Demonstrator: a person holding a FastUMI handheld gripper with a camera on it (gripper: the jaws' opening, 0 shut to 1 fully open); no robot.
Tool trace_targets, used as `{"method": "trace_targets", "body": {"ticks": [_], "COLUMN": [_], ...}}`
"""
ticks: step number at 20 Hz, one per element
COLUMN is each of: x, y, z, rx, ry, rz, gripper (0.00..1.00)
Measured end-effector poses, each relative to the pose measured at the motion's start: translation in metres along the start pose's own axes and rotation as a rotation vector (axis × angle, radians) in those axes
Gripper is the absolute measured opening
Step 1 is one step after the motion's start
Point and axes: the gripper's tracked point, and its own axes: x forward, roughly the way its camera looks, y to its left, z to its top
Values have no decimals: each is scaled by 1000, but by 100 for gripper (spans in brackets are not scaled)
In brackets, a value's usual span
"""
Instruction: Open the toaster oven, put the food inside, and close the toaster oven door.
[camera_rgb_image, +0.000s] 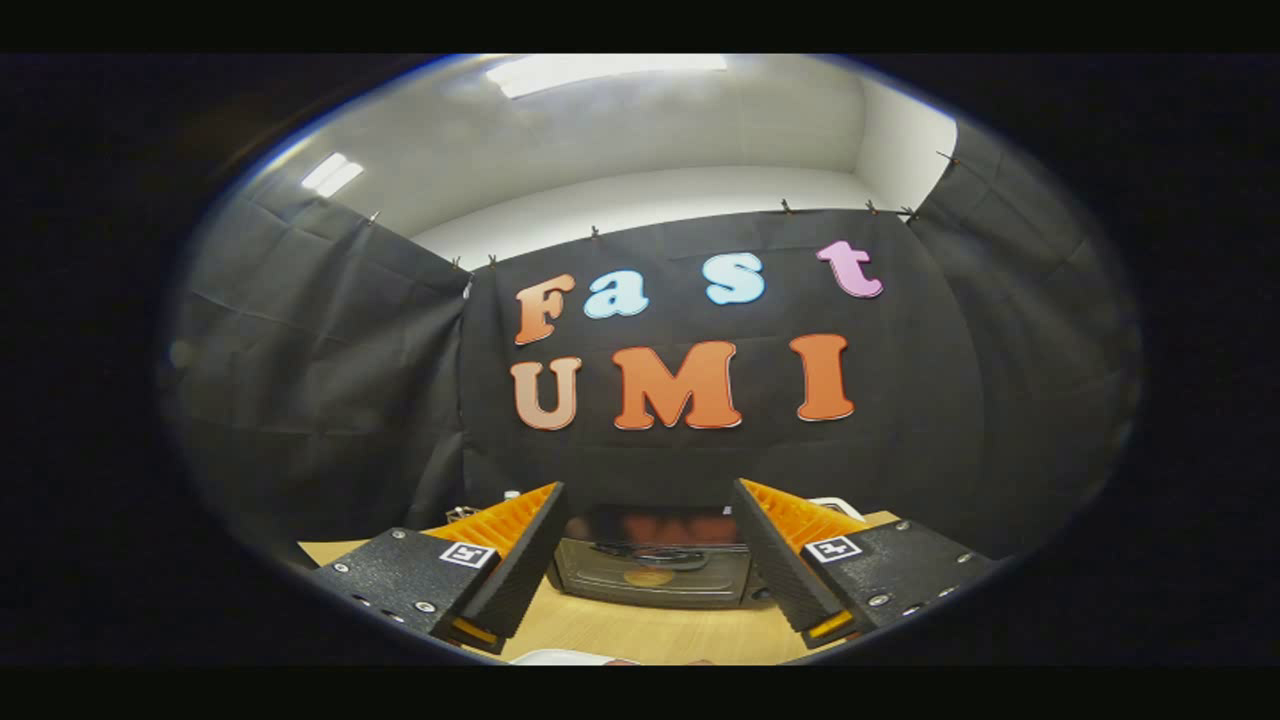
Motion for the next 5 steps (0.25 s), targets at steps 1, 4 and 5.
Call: {"method": "trace_targets", "body": {"ticks": [1,4,5], "x": [3,8,8], "y": [4,18,25], "z": [0,-4,-3], "rx": [12,37,41], "ry": [4,38,42], "rz": [6,23,36], "gripper": [97,97,97]}}
